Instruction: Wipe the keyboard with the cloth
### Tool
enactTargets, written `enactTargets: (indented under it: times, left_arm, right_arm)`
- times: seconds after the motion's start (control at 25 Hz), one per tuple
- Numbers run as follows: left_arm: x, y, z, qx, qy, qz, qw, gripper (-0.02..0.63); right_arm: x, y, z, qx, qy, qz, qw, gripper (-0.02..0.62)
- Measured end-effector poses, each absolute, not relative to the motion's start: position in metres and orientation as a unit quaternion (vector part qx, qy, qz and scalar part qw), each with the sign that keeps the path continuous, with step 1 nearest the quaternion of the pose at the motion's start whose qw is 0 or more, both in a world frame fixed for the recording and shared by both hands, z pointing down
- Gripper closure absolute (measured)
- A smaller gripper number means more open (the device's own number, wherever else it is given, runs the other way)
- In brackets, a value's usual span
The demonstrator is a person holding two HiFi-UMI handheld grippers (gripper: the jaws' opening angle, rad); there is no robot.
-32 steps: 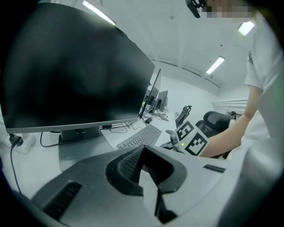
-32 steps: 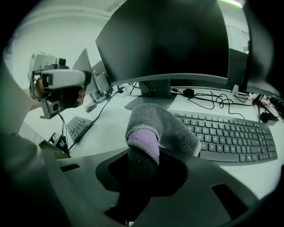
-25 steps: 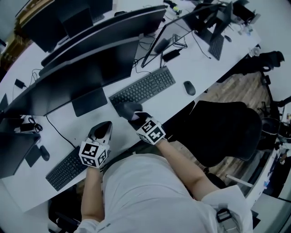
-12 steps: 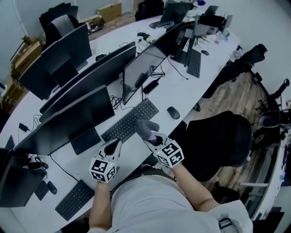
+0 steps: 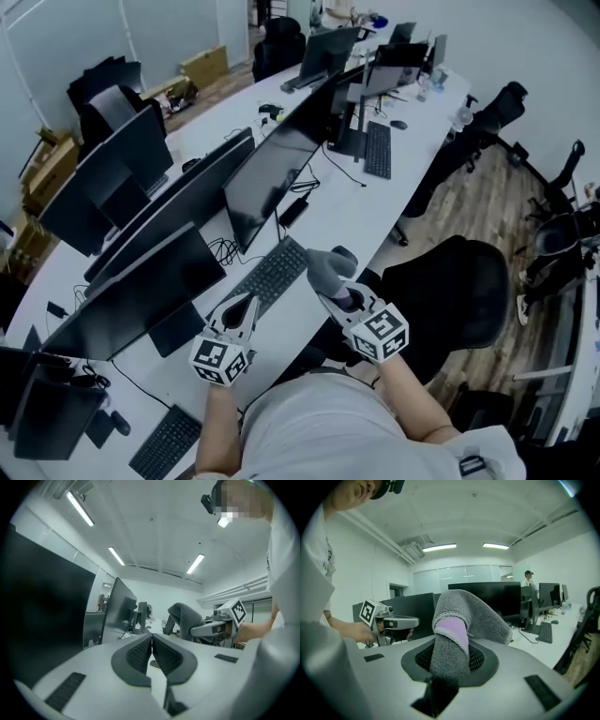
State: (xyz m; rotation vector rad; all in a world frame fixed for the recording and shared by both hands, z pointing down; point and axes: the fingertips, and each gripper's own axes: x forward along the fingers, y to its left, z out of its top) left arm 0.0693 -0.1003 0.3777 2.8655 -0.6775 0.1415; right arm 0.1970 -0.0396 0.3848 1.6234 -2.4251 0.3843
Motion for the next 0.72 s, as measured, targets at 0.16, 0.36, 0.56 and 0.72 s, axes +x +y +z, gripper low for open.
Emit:
enactTargets:
  times: [0.16, 0.36, 0.56, 0.72]
  left_arm:
    - [0.077, -0.099, 0.364, 0.969, -0.234, 0.026, 0.077, 0.604]
    - [0.083, -0.097, 0.346, 0.969, -0.238, -0.003, 0.066, 0.604]
    - [0.094, -0.089, 0.351, 0.971, -0.232, 0.021, 0.05, 0.604]
    - [0.098, -0.084, 0.353, 0.97, -0.236, 0.029, 0.041, 0.604]
  right_arm:
    - [0.218, -0.03, 0.367, 0.566, -0.813, 0.11, 0.077, 0.505]
    - [0.234, -0.018, 0.353, 0.578, -0.809, 0.085, 0.066, 0.504]
    - [0.242, -0.009, 0.354, 0.582, -0.808, 0.074, 0.063, 0.503]
    - [0.246, -0.006, 0.364, 0.581, -0.808, 0.081, 0.064, 0.503]
